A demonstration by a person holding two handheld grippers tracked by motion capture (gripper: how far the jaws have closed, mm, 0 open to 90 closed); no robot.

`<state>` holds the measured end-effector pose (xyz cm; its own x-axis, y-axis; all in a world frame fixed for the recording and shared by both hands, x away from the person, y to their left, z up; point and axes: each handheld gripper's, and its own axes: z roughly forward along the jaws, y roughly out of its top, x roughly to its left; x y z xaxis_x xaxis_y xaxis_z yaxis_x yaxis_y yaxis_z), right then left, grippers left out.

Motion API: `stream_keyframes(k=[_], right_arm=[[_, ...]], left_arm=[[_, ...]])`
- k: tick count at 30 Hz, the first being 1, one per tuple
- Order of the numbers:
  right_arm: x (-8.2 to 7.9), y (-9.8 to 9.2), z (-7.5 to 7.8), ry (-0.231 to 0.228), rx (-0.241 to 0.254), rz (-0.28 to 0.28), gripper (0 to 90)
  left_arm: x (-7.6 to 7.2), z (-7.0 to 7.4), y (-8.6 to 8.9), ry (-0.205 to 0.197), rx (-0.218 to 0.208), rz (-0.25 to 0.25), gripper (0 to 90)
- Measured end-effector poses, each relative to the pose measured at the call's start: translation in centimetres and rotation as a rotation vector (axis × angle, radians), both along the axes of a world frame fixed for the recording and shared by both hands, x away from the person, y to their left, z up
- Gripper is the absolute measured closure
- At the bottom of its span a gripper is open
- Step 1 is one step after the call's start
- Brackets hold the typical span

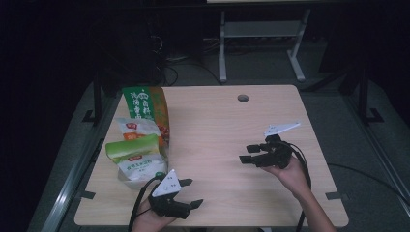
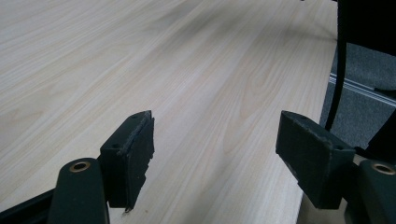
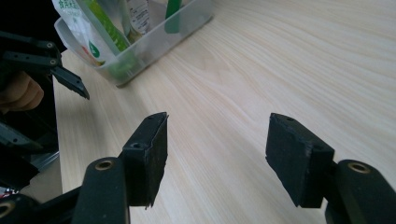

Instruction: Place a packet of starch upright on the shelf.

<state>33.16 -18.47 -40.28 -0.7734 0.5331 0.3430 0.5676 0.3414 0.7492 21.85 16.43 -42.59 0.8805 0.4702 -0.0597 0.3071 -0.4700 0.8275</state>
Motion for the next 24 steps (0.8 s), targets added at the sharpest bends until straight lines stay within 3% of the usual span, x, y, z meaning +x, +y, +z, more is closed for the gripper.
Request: stream_keyframes(k=[13, 24], right_arm=[[-1.4, -1.9, -1.4, 0.012, 0.014, -0.032, 37.6], [-3.2, -3.2, -3.4, 0.040, 0.020, -0.048, 37.7]], left_arm=[[0.0, 0.0, 0.1, 0.006, 0.005, 0.006, 27.0], [0.0, 0.0, 0.2, 0.006, 0.004, 0.008, 27.1]])
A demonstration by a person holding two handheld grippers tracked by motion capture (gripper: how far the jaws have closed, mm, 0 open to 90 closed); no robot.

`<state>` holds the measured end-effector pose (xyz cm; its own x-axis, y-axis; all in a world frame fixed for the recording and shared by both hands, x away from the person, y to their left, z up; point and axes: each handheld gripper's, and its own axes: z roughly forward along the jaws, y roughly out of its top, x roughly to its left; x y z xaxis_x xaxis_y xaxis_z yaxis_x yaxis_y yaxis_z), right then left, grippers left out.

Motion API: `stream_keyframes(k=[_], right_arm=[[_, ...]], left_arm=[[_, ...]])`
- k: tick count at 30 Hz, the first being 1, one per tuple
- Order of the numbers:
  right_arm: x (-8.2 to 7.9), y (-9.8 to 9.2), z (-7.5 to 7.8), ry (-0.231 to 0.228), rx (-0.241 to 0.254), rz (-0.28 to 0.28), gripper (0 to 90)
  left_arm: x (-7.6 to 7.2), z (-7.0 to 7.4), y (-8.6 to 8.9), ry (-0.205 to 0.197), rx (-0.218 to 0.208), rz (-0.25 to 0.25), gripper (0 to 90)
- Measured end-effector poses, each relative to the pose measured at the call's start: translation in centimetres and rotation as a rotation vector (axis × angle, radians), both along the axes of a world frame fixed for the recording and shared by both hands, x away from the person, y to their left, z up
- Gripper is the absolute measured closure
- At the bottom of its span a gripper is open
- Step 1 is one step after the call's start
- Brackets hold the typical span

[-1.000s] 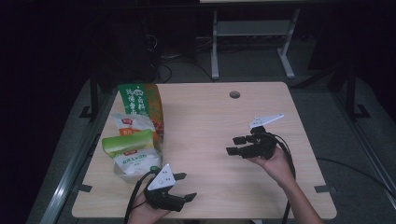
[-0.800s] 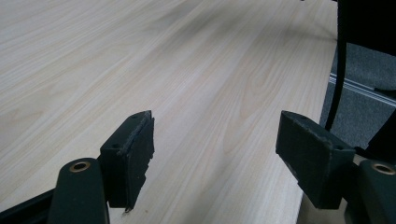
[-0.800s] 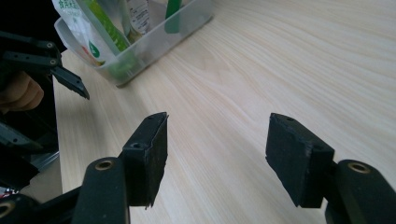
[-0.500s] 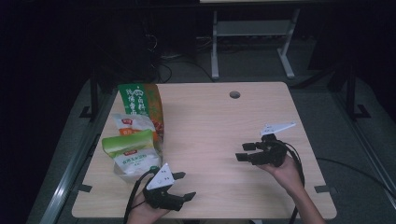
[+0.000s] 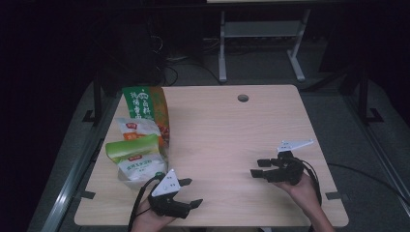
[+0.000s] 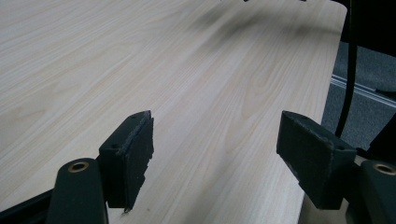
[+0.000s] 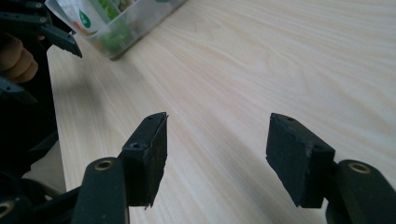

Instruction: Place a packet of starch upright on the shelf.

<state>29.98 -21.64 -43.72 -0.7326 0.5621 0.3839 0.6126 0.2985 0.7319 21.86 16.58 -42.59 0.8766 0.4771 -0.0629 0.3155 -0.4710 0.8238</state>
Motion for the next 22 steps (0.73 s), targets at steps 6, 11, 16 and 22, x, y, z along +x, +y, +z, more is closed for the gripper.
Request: stream_keyframes(k=[6, 11, 16, 22], right_arm=[[-0.6, 0.0, -0.5, 0.007, 0.004, 0.003, 37.2], [-1.4, -0.1, -0.8, 0.007, -0.001, 0.004, 36.3], [-2.1, -0.2, -1.0, -0.006, 0.018, -0.003, 34.7], [-3.0, -0.5, -0.6, -0.043, 0.046, -0.028, 32.6]], left_arm=[[0.0, 0.0, 0.0, 0.001, 0.002, 0.000, 27.1], [0.0, 0.0, 0.1, 0.000, 0.000, 0.000, 27.1], [-0.1, -0.1, 0.0, 0.006, 0.003, -0.005, 27.1], [-0.1, -0.1, 0.0, 0.008, 0.000, -0.009, 27.0]])
